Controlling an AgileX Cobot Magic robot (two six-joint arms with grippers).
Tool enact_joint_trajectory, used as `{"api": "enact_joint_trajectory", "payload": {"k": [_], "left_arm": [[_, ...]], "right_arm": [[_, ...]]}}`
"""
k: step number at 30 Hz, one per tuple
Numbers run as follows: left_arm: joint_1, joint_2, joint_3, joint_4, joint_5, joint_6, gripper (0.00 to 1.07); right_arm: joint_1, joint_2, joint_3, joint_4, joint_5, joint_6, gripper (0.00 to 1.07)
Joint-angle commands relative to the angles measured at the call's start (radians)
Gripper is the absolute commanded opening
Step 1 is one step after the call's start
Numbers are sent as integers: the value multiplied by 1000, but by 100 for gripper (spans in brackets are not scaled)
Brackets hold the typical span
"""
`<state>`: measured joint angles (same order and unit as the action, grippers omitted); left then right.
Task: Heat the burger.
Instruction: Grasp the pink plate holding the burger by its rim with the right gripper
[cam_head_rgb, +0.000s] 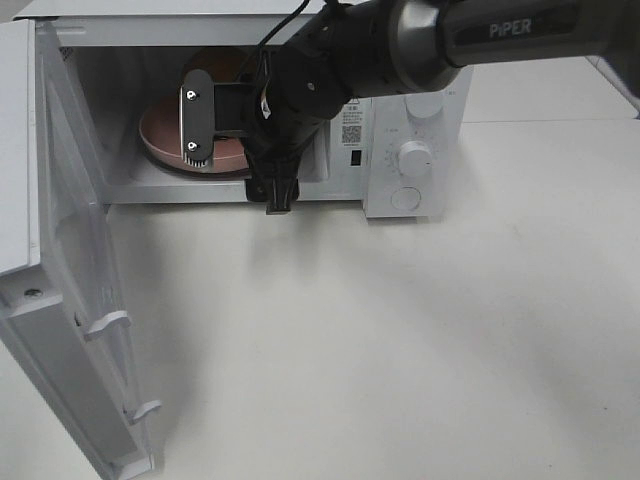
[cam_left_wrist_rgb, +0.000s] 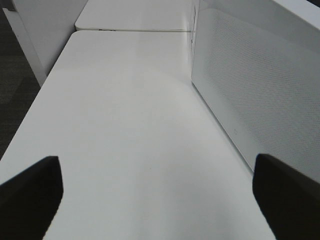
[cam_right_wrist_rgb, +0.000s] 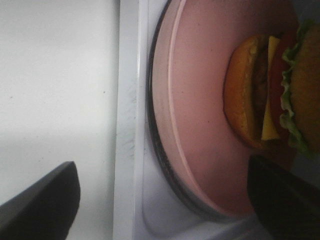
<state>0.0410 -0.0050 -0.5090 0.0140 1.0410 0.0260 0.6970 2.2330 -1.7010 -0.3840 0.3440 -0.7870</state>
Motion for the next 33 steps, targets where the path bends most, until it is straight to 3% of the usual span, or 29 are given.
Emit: {"api": "enact_joint_trajectory", "payload": {"k": [1,13,23,25,27,28,29,30,32,33], "left_arm": [[5,-7,-2,-2,-12,-1,98],[5,-7,-2,-2,-12,-1,98],[5,-7,-2,-2,-12,-1,98],[5,-7,-2,-2,-12,-1,98],[5,-7,-2,-2,-12,-1,98],[5,-7,-2,-2,-12,-1,98],[5,-7,-2,-2,-12,-1,98],[5,-7,-2,-2,-12,-1,98],[5,-7,-2,-2,-12,-1,98],[5,-7,-2,-2,-12,-1,98]], "right_arm": [[2,37,-44,-3,-9,0,85],[-1,176,-186,48,-3,-3,80],[-1,203,-213,99,2,-14,73],[-1,203,-215,105,2,-14,68],[-1,199,-219,105,11,-14,56],[-1,199,-219,105,11,-14,56],[-1,195,-219,105,15,-14,45],[-1,195,-219,105,15,-14,45],[1,188,-219,105,35,-14,25],[1,188,-219,105,35,-14,25]]}}
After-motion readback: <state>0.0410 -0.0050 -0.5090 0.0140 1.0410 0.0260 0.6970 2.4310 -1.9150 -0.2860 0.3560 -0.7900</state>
